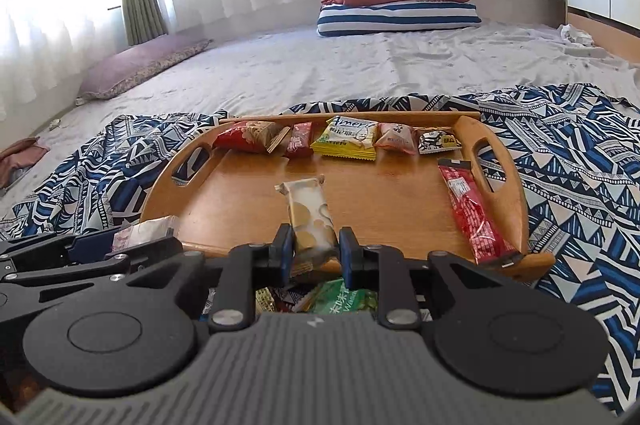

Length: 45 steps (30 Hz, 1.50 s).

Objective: Organize snacks
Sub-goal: 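Carry the white pack and cream biscuit pack over the tray with both tools, then open the left tool to drop the white pack into the tray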

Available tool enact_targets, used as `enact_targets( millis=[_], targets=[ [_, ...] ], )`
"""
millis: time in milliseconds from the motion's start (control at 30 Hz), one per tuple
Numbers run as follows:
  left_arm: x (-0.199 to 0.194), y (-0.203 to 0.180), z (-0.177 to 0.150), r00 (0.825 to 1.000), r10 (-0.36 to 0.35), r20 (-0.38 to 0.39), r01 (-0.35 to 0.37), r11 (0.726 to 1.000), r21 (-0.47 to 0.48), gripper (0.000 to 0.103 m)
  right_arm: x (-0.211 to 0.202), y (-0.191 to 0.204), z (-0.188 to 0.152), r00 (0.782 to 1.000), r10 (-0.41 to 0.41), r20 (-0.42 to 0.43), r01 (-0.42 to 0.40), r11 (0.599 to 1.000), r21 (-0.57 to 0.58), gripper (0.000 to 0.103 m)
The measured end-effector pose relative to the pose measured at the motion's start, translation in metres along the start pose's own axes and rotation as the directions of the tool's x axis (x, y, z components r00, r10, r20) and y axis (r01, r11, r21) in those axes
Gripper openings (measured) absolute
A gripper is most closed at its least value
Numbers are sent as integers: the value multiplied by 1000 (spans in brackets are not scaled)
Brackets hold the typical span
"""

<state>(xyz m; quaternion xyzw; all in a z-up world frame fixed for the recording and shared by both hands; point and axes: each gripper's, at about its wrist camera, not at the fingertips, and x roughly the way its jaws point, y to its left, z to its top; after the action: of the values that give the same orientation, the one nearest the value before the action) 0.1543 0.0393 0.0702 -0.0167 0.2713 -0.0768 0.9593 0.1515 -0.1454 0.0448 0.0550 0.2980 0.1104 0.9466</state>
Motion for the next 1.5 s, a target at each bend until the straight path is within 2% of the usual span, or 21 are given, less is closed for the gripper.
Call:
enact_targets(
  millis=[233, 433, 700, 933, 1067, 1200, 1300, 1500],
  targets=[
    [20, 11, 18, 1000, 11, 20, -11, 1000, -11, 42, 24, 10, 7, 999, 28, -31, -28, 999, -25, 28],
    [45, 17, 32, 999, 26, 18, -26, 1000, -5, 42, 42, 11, 18, 998, 52, -36, -52, 999, 2, 28],
    [81, 20, 41, 999, 41, -15, -40, 998, 49, 42, 67, 14, 31, 999, 38, -38, -39, 999, -15, 29],
    [118, 35, 49, 997, 33, -65, -32, 999, 6, 42, 92, 14, 42, 998, 46, -41, -45, 999, 23, 28],
    [133, 42, 56, 996, 8, -84, -10, 1000, -25, 42, 98, 12, 41, 998, 43, -52, -42, 999, 32, 28],
    [147, 44, 63, 994, 13, -104, -15, 1000, -14, 42, 100, 8, 40, 997, 43, -64, -41, 999, 31, 28],
    [156, 47, 67, 992, -12, -124, 5, 999, -51, 37, 98, 5, 38, 997, 39, -65, -37, 999, 33, 28],
    [167, 44, 71, 991, -14, -135, 8, 999, -47, 36, 93, -4, 32, 997, 34, -73, -30, 998, 50, 28]
  ],
)
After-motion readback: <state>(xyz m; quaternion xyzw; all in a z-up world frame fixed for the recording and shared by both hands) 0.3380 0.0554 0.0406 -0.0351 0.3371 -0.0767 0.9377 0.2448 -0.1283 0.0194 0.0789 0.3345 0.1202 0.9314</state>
